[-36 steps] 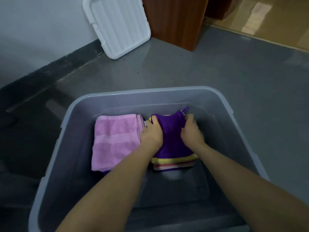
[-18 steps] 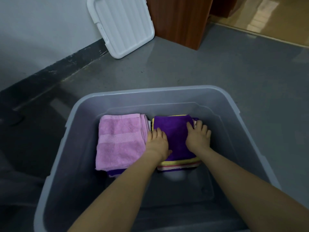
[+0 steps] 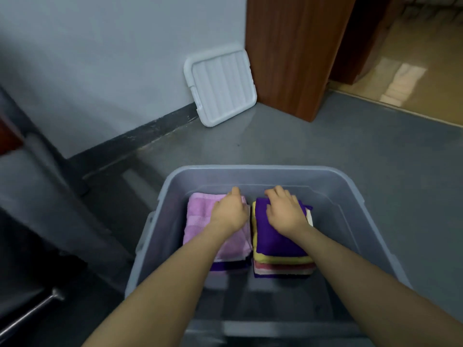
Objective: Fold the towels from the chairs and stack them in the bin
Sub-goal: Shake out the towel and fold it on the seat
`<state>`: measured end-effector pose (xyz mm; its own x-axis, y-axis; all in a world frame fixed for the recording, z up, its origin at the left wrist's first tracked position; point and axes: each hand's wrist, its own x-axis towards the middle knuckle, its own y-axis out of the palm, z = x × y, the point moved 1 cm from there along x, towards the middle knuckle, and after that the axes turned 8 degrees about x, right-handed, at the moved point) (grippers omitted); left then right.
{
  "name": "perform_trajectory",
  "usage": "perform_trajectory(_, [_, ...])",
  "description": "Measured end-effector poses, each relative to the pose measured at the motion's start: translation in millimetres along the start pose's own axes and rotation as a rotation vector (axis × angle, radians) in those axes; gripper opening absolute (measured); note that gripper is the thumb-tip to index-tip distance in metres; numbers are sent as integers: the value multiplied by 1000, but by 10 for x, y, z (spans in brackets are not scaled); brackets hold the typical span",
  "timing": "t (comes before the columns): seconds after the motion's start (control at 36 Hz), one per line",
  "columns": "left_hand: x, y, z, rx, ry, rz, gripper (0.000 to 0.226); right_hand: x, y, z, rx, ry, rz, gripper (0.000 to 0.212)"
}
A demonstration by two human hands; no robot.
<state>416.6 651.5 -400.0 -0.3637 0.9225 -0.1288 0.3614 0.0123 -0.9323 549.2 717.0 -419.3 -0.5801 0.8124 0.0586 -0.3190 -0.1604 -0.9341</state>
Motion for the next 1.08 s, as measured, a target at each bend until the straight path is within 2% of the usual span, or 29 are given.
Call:
perform_trajectory(0.14, [-286,-708,175,-55,-37,-134,31,-23,-454,589,8,-119,-71,30])
perform_trajectory(0.42, [-1179,-2229,597,-147,3,-507,27,-217,-1426,2002,296,-258,-241,30])
perform_trajectory(0.58, [-1837,-2856,984,-184,-25,-699,32,-346,-1685,2934,419,-400,-288,26])
perform_trajectory(0.78, [-2541,-3274,1702,-155,-179,-822,24,-517,-1608,3963,552,-526,-238,24])
perform_trajectory(0.92, [-3026,-3379,2330,-128,-342,-806,27,-664,-1366,4714,586,-635,-164,20])
perform_trajectory(1.08, [-3705,-3456,3113,-84,-580,-794,31,-908,-939,5650,551,-764,21,18])
